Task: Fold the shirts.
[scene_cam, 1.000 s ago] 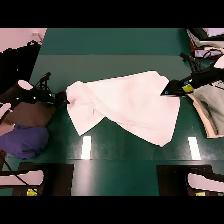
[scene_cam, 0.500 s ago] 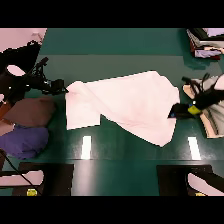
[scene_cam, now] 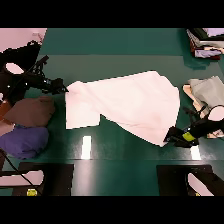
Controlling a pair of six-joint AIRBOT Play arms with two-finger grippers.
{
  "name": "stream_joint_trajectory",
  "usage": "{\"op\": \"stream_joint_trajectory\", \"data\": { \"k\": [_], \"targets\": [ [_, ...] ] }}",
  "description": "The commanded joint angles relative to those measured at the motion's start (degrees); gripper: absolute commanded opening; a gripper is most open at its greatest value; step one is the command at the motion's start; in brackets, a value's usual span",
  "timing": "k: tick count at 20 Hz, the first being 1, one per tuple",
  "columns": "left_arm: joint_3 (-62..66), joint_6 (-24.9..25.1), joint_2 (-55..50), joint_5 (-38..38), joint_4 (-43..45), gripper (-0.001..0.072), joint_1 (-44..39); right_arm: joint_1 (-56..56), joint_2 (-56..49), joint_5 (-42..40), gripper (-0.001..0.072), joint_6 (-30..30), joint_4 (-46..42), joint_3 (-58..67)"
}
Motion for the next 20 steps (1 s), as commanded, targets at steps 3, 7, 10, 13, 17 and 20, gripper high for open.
{"op": "stream_joint_trajectory", "data": {
  "k": [3, 7, 10, 13, 17, 20],
  "targets": [
    [0.07, 0.07, 0.02, -0.81, 0.02, 0.0025, 0.02, -0.02, 0.26, -8.33, 0.0447, 2.03, 4.87, -5.35],
    [0.07, 0.07, 0.02, -1.31, 0.20, 0.0025, 0.02, 1.46, -5.03, -8.28, 0.0243, 1.18, 4.98, -5.31],
    [0.09, 0.07, 0.24, -2.49, 0.28, 0.0024, 0.02, 5.73, -8.37, -8.61, 0.0020, -3.32, 4.68, -3.56],
    [0.13, -0.02, 4.90, -0.83, 2.38, 0.0024, 0.33, 7.93, -5.88, -10.95, 0.0020, -3.39, 4.31, 2.64],
    [6.60, -0.02, 15.54, -4.28, 2.10, 0.0025, 2.36, 6.78, 1.66, -17.11, 0.0019, -3.74, 4.31, 17.81],
    [17.00, -0.79, 22.69, -7.78, 1.22, 0.0025, 2.34, 2.27, 4.98, -18.62, 0.0019, -6.47, 4.33, 32.52]
  ]
}}
